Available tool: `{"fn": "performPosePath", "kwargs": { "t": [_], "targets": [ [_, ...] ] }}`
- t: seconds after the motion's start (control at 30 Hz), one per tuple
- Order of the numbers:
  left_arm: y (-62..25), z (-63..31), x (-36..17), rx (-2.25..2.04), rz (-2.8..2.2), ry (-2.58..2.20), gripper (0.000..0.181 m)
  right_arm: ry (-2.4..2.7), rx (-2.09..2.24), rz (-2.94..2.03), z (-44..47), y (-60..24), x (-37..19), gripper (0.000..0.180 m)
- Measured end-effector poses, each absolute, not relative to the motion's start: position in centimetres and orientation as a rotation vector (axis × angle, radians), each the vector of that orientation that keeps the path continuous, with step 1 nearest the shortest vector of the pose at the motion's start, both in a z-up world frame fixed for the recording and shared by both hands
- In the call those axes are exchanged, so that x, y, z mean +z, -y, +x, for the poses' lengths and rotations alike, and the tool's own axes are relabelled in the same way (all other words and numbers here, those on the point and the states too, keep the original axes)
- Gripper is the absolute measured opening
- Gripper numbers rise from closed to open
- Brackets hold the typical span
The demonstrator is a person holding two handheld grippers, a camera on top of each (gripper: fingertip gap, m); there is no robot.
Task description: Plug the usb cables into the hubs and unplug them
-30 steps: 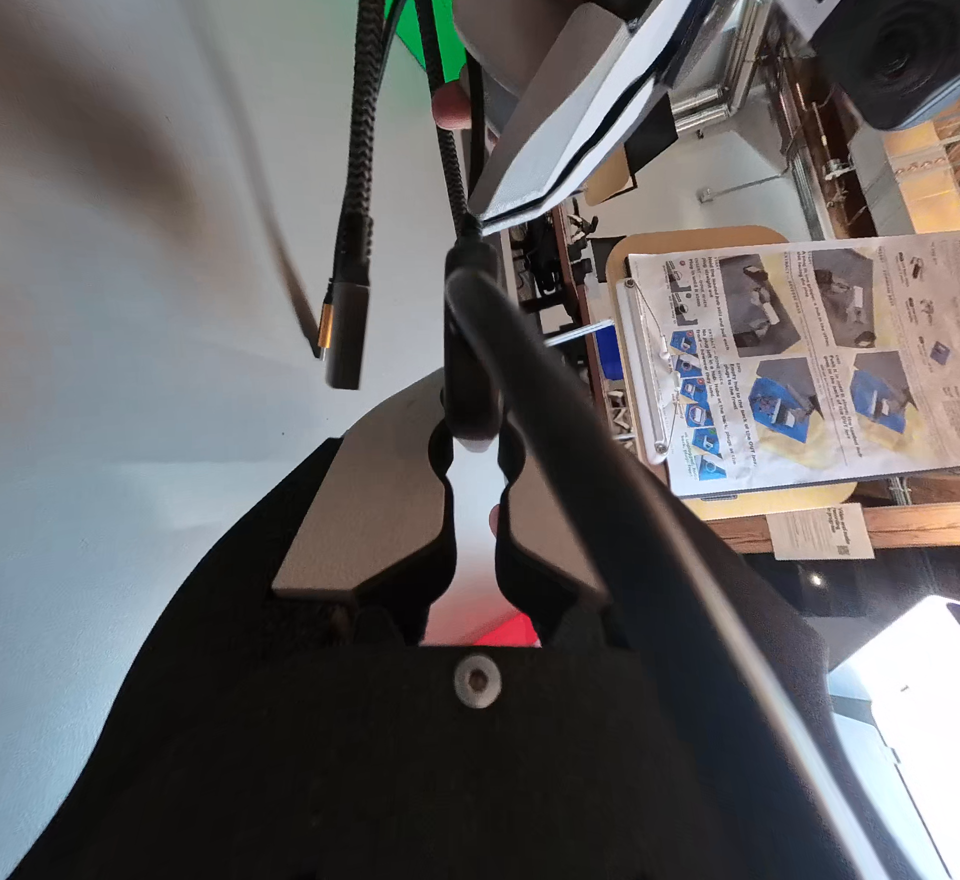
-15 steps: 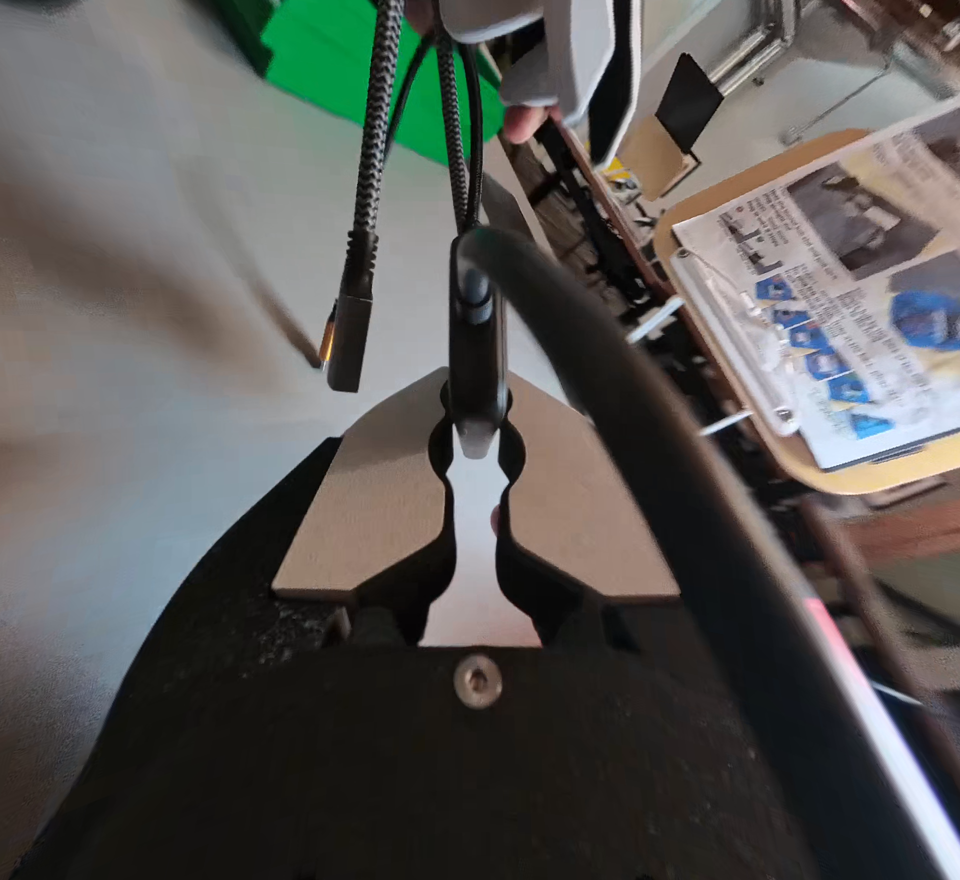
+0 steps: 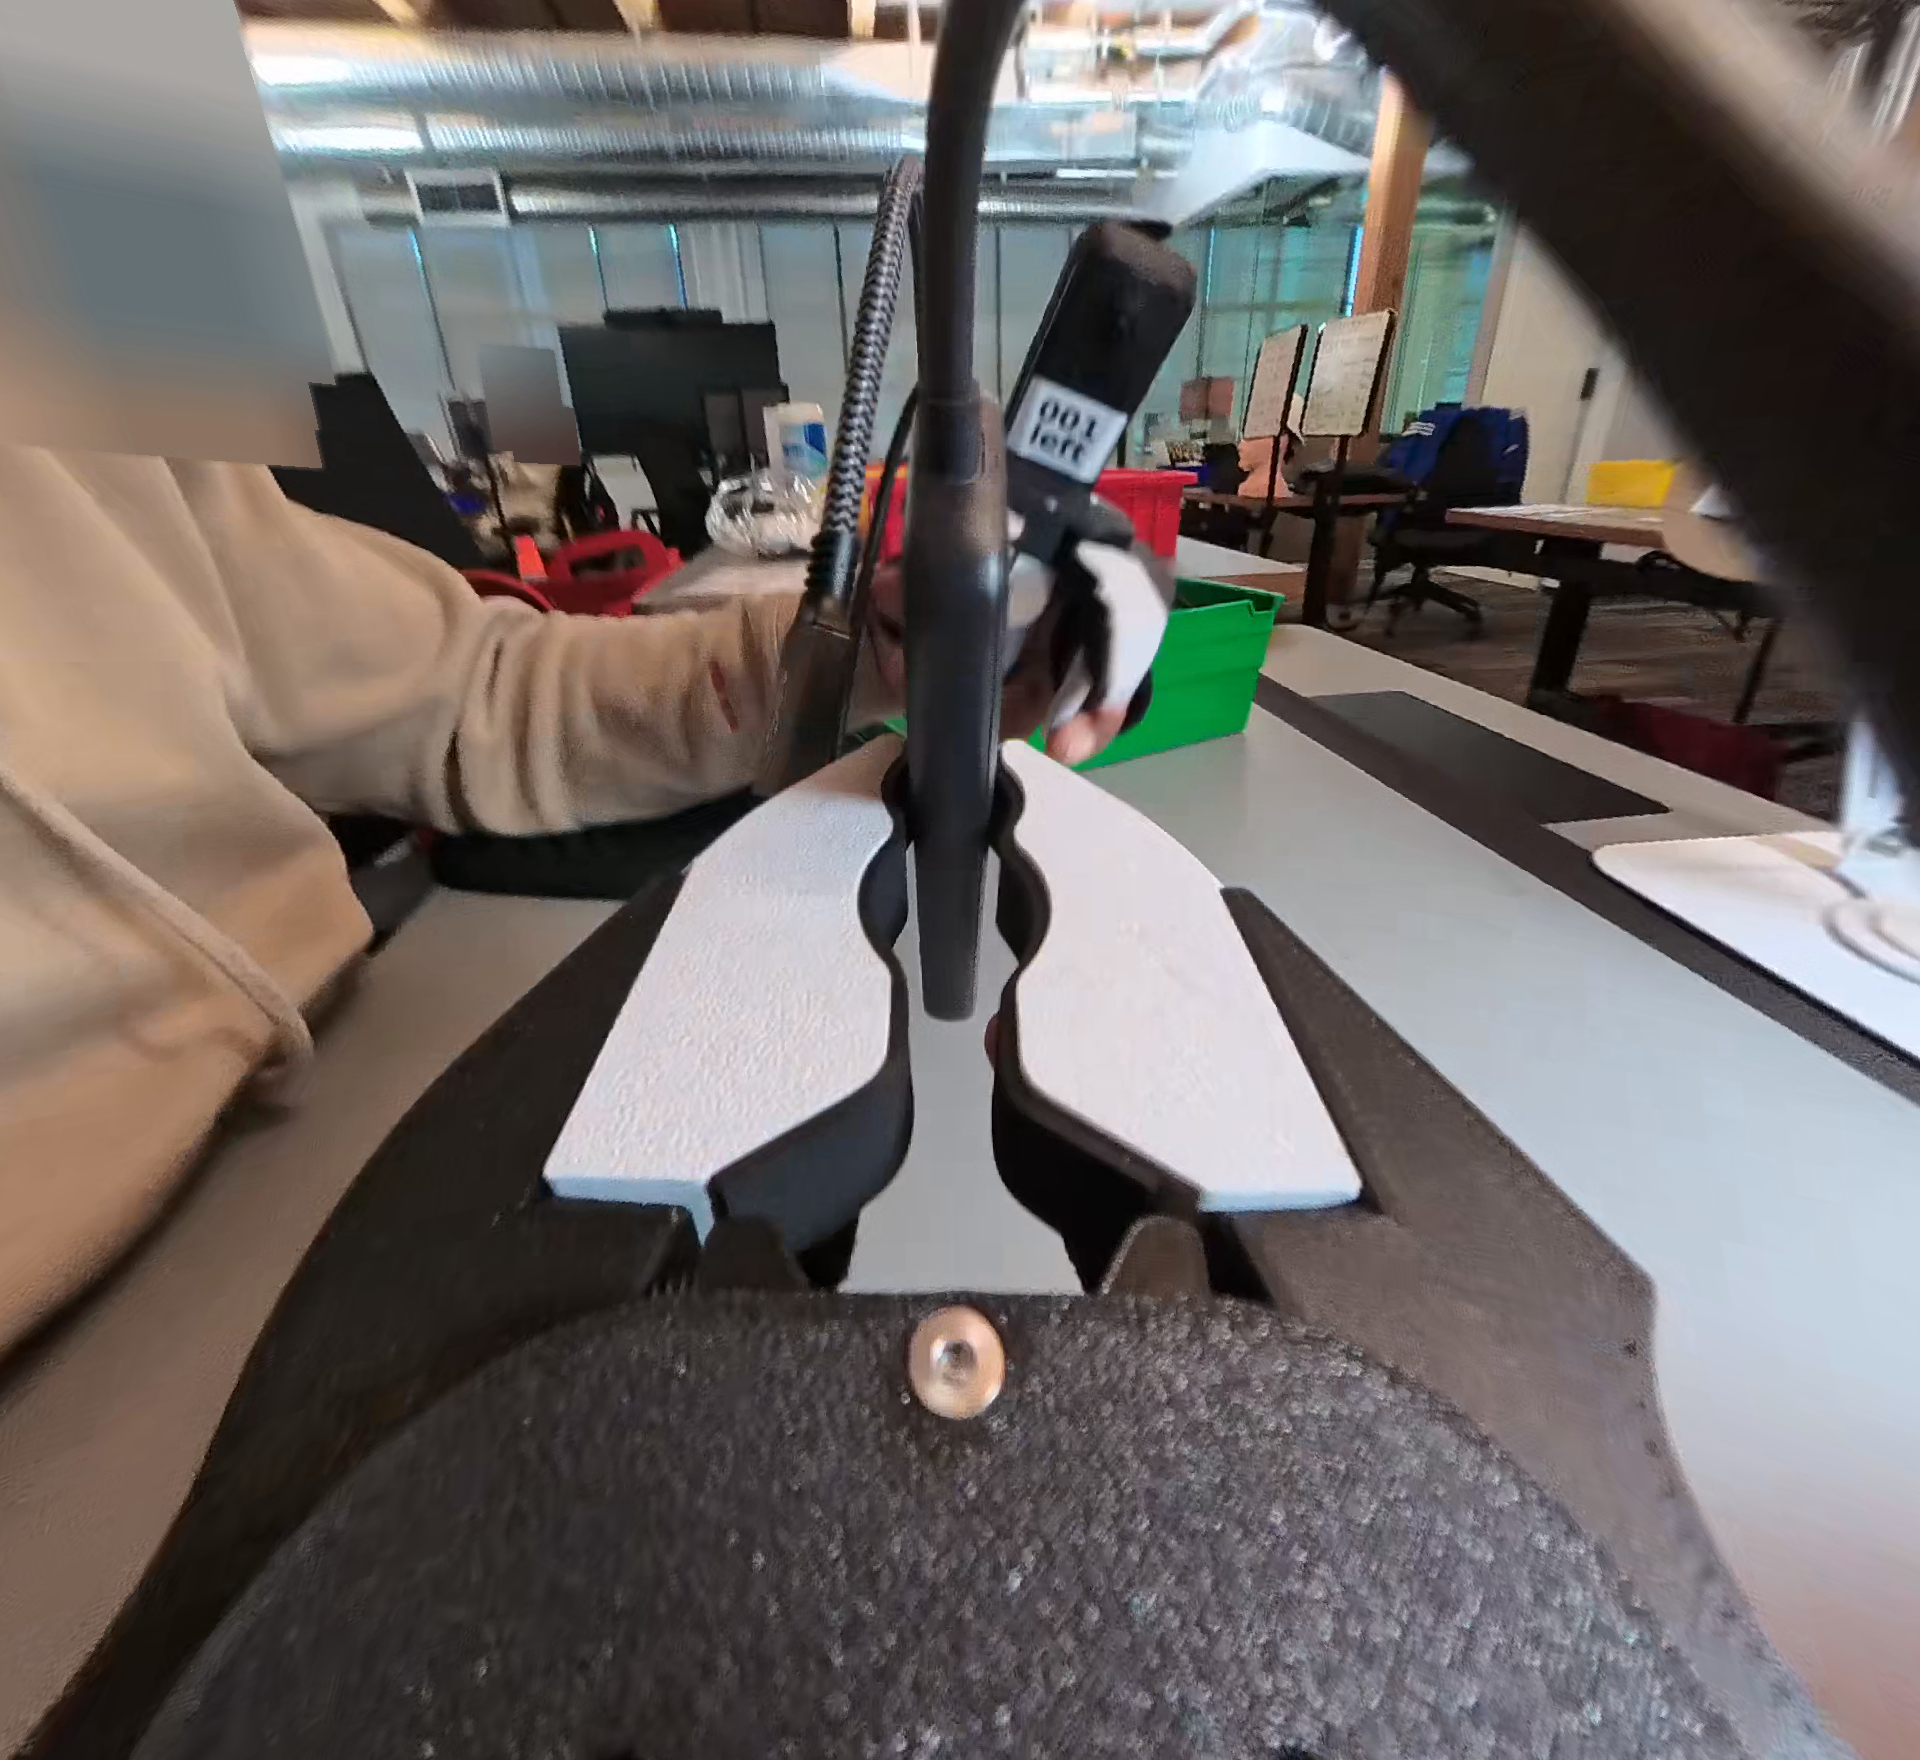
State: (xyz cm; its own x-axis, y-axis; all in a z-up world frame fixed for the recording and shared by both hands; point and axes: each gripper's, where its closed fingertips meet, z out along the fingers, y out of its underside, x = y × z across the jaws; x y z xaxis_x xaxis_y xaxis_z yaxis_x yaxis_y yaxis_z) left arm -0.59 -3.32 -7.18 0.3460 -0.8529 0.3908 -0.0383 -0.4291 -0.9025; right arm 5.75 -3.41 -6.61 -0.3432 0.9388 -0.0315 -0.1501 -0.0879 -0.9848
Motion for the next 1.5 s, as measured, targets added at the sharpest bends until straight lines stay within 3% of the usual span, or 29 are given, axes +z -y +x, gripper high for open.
{"fn": "performPosePath", "kwargs": {
  "t": [0.23, 0.33, 0.9, 1.0, 1.13, 1.23, 1.27, 1.5],
  "targets": [
    [4.2, 6.0, -10.1, -1.093, -1.734, -0.976, 0.032, 1.221, 1.761, -1.098, 5.5, 2.3, -6.9, 0.012],
    [3.0, 6.1, -10.4, -1.043, -1.75, -0.895, 0.012, 1.202, 1.804, -1.17, 5.1, 2.1, -7.2, 0.012],
    [1.6, 3.4, -9.5, -1.143, -1.749, -0.575, 0.015, 1.135, 1.692, -1.483, 4.2, -0.4, -8.7, 0.036],
    [2.2, 4.3, -9.6, -1.147, -1.747, -0.588, 0.011, 1.156, 1.71, -1.442, 4.2, 0.4, -8.0, 0.021],
    [2.1, 4.1, -9.3, -1.1, -1.728, -0.552, 0.013, 1.242, 1.648, -1.416, 4.6, 1.3, -7.0, 0.013],
    [1.1, 2.1, -9.6, -0.91, -1.776, -0.473, 0.042, 1.343, 1.517, -1.414, 5.1, 1.0, -6.0, 0.012],
    [0.6, 0.7, -9.8, -0.807, -1.792, -0.436, 0.032, 1.356, 1.519, -1.408, 5.5, 0.9, -5.2, 0.012],
    [1.7, -8.4, -9.0, -0.579, -1.727, -0.181, 0.024, 1.366, 1.307, -1.453, 9.1, -4.3, 2.0, 0.012]
  ]
}}
